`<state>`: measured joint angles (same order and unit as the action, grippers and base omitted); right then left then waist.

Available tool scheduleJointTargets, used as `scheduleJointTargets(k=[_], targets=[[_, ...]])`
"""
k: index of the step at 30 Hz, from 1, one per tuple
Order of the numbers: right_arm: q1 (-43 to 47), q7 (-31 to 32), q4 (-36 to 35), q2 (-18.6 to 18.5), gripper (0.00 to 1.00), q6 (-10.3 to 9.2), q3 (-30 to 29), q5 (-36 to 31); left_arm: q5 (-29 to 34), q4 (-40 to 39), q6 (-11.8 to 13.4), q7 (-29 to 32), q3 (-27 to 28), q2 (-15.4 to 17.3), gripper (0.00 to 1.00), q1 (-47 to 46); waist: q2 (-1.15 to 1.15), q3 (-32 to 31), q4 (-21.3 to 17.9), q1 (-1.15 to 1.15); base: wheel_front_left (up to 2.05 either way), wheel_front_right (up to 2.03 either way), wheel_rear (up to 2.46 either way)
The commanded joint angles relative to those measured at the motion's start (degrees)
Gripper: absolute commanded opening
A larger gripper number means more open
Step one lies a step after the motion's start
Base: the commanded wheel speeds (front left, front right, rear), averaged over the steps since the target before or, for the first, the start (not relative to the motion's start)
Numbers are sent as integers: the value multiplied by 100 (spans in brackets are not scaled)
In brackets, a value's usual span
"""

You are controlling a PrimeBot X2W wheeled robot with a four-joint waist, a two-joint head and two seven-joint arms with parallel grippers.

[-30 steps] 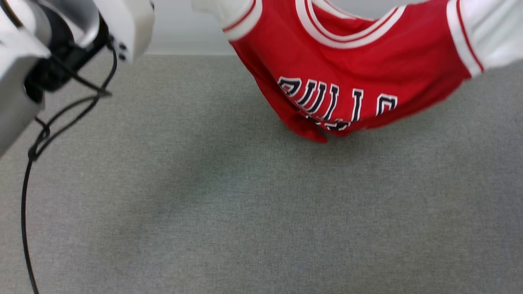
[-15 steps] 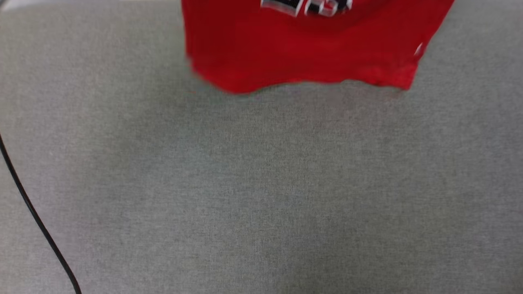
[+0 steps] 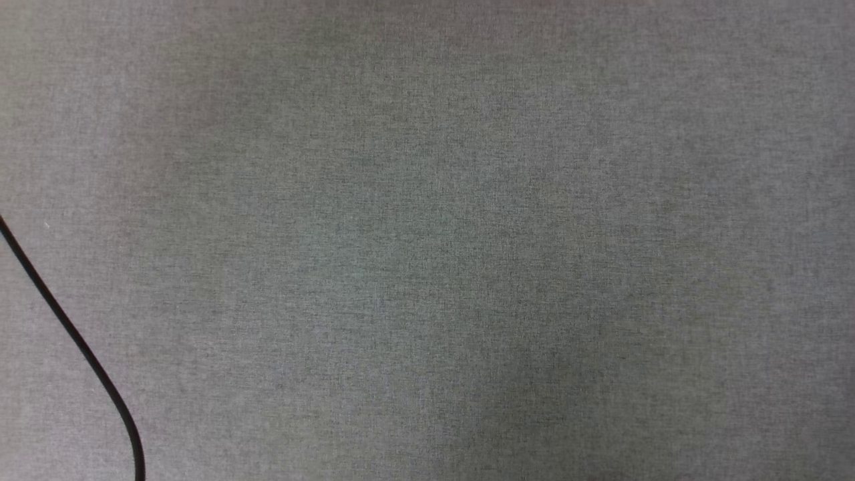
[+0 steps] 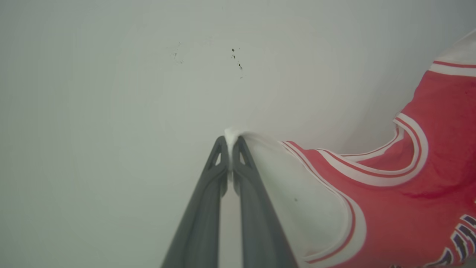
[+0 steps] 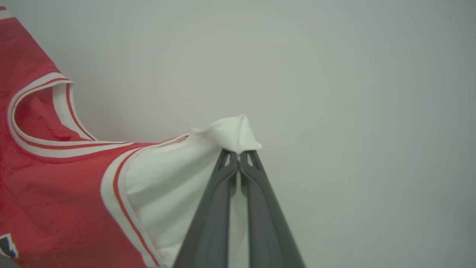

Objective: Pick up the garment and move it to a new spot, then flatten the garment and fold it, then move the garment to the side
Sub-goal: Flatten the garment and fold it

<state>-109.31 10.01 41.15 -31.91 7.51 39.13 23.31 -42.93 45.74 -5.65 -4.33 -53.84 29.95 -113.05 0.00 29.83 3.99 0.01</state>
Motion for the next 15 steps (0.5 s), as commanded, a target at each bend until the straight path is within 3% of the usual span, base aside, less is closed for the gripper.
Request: scheduleJointTargets(k=[1, 8, 15], targets=[[-60, -95, 148, 63, 0, -4, 84, 82, -18, 108, -21, -133, 13, -31, 0, -14, 0, 51, 2, -1, 0, 0, 0], [515, -699, 693, 213, 0, -4, 490, 412, -156, 591, -114, -527, -171, -209, 0, 672, 0, -60, 6, -1, 0, 0, 0], [1768, -1252, 801, 260, 0, -4, 1001, 989, -512, 657, -157, -930, -228, -265, 0, 2016, 0, -533, -34, -1, 0, 0, 0]])
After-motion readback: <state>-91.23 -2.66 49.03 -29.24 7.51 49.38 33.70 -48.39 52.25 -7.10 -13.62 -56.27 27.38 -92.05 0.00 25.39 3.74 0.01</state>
